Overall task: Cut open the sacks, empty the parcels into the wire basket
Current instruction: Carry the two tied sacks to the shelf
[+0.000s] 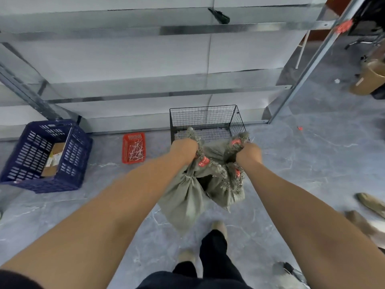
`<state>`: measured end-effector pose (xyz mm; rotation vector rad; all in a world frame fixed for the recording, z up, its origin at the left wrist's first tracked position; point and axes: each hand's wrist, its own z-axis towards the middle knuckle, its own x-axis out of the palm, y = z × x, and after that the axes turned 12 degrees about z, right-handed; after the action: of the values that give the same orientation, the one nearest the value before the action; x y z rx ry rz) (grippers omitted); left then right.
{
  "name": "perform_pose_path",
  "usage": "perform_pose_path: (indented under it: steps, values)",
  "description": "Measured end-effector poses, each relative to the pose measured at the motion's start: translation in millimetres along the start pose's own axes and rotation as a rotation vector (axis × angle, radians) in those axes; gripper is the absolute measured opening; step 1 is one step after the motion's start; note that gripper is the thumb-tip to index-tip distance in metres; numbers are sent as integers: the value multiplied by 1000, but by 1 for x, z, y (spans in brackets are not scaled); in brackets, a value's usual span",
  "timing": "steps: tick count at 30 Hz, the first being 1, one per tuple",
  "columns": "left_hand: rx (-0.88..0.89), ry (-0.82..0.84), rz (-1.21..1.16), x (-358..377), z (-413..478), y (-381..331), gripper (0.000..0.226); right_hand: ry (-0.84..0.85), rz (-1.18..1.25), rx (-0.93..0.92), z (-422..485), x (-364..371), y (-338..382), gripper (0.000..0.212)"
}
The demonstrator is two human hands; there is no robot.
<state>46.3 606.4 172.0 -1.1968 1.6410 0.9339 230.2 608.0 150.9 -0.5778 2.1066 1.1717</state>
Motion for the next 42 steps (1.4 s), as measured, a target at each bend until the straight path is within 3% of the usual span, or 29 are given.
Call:
perform_pose_path:
  steps: [11, 20, 27, 32, 39, 42]
  values:
    - [-7, 219, 4, 38, 125, 5, 24, 193, -82, 111, 122, 41, 3, 32]
    - [-34, 337, 41, 97, 203, 16, 26, 167, -106, 193, 201, 81, -21, 45]
    - [-93, 279, -17, 164, 263, 13, 31, 156, -69, 172, 253, 137, -40, 49]
    - [-133, 210, -7, 189, 287, 9, 20, 140, -150, 94, 270, 174, -49, 53]
    - [-62, 97, 73, 188, 286, 16, 28, 155, -141, 16, 268, 172, -52, 34]
    - [-32, 96, 107, 182, 278, 20, 31, 204, -160, -11, 260, 163, -42, 43]
